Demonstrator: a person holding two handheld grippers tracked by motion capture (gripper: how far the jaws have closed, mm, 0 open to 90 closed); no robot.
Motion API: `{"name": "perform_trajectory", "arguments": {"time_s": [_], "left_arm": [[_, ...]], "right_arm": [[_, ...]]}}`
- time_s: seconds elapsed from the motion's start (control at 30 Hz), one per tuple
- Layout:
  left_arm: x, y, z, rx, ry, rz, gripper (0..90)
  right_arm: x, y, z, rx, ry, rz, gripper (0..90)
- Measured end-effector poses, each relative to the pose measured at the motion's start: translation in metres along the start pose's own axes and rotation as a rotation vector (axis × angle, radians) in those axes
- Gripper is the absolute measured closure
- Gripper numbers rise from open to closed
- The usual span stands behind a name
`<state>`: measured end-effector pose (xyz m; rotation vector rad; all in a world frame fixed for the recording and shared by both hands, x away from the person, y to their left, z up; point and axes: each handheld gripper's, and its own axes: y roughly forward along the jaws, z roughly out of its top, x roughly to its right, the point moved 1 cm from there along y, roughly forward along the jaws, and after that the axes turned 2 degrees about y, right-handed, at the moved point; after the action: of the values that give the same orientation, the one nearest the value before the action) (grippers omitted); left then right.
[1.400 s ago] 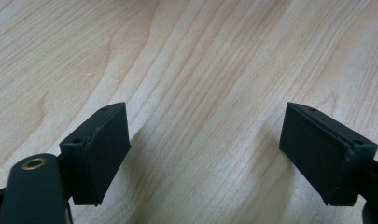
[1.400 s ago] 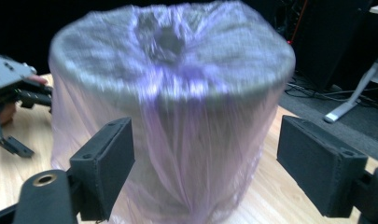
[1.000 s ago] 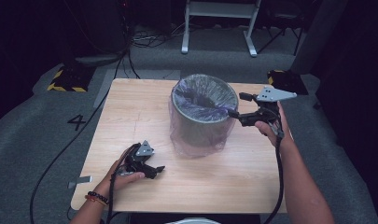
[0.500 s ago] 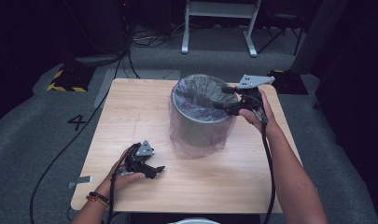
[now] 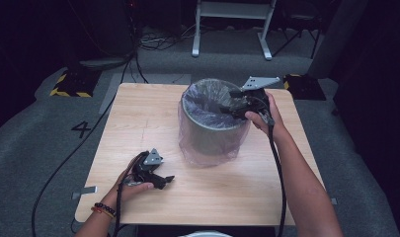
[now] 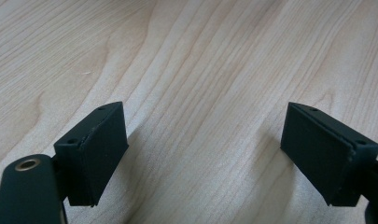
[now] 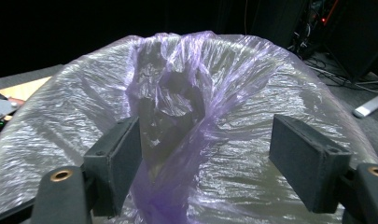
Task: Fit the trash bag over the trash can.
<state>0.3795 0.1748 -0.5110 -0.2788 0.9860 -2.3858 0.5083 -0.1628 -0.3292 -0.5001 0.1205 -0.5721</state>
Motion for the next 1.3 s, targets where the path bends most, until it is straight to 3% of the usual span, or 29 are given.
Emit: {"name": "perform_trajectory", "arguments": {"time_s": [0.6,0.8,0.97,1.3], "left_arm": [[0.0,0.0,0.0,0.0,0.0,0.001,14.2],[0.0,0.0,0.0,0.0,0.0,0.001,14.3],[0.0,0.0,0.0,0.0,0.0,0.0,14.2],[0.0,0.0,0.0,0.0,0.0,0.001,14.2]], "right_arm": [[-0.002,0.018,0.002,-0.101,-0.032,-0.017,25.0],[-0.005,0.022,0.002,-0.159,-0.064,-0.003,25.0],[-0.005,0.025,0.004,-0.211,-0.091,-0.017,24.8],[-0.001,0.031,0.006,-0.316,-0.084,-0.06,23.5]]}}
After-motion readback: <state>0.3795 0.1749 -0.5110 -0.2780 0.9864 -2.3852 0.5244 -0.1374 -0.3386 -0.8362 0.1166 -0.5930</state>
